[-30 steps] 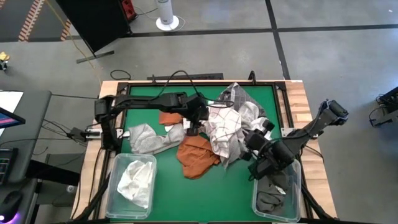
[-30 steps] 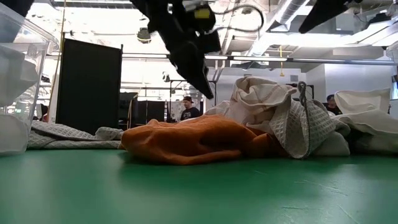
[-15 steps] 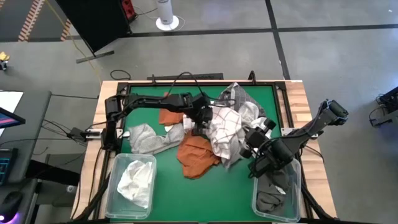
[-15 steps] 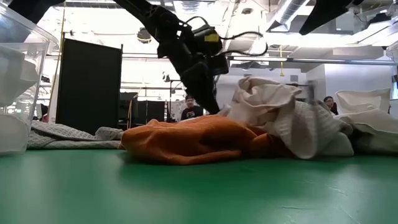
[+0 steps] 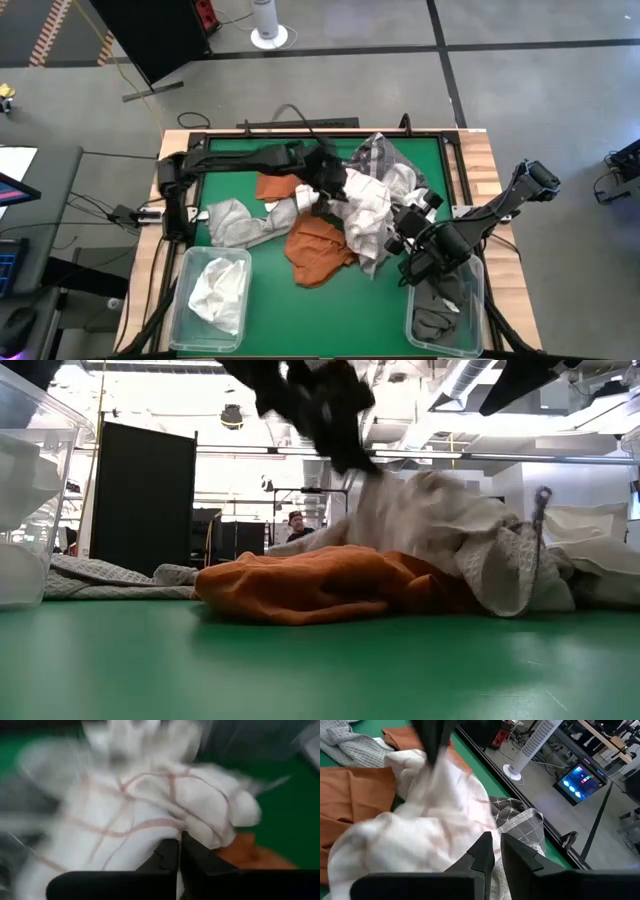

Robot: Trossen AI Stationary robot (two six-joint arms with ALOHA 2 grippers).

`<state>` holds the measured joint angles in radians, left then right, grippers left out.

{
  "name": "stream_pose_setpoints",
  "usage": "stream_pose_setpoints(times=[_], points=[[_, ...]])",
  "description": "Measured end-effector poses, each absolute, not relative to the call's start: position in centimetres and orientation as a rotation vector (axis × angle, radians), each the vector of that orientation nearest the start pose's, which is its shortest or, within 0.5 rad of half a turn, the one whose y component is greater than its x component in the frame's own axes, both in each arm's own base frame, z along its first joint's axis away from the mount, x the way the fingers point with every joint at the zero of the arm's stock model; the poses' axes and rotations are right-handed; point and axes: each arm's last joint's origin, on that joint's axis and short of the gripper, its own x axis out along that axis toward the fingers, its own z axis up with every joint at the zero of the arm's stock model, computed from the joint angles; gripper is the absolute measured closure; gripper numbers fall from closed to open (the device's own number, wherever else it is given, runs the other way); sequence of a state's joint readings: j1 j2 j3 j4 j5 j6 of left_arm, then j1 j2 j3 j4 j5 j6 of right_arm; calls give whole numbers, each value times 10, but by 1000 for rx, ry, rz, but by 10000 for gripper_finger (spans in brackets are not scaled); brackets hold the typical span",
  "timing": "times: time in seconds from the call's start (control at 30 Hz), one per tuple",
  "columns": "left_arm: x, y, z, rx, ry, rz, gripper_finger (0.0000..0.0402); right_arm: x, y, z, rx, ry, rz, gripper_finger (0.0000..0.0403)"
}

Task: Sort towels by color in basket
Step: Put the white squared towel into the left transparent bin

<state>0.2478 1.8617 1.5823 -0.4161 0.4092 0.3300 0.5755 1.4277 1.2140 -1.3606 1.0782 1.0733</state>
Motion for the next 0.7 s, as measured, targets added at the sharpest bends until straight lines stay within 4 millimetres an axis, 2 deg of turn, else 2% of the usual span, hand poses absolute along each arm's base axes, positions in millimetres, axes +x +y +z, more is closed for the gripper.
stream_pose_setpoints(times=[0.1,0.23,0.4,0.5,0.6,0.7], points=[[389,86,334,150,513,-260,400,211,106,290,-205,677,-833,330],[348,77,387,217,416,-193,401,211,106,290,-201,672,-833,330],[286,59,446,318,284,-29,401,214,104,292,-212,603,-862,330],[243,46,484,332,108,36,401,217,102,292,-194,589,-878,330],[202,34,511,279,-53,49,401,220,98,292,-177,584,-894,330],[170,27,525,171,-135,48,401,222,94,292,-166,582,-911,330]])
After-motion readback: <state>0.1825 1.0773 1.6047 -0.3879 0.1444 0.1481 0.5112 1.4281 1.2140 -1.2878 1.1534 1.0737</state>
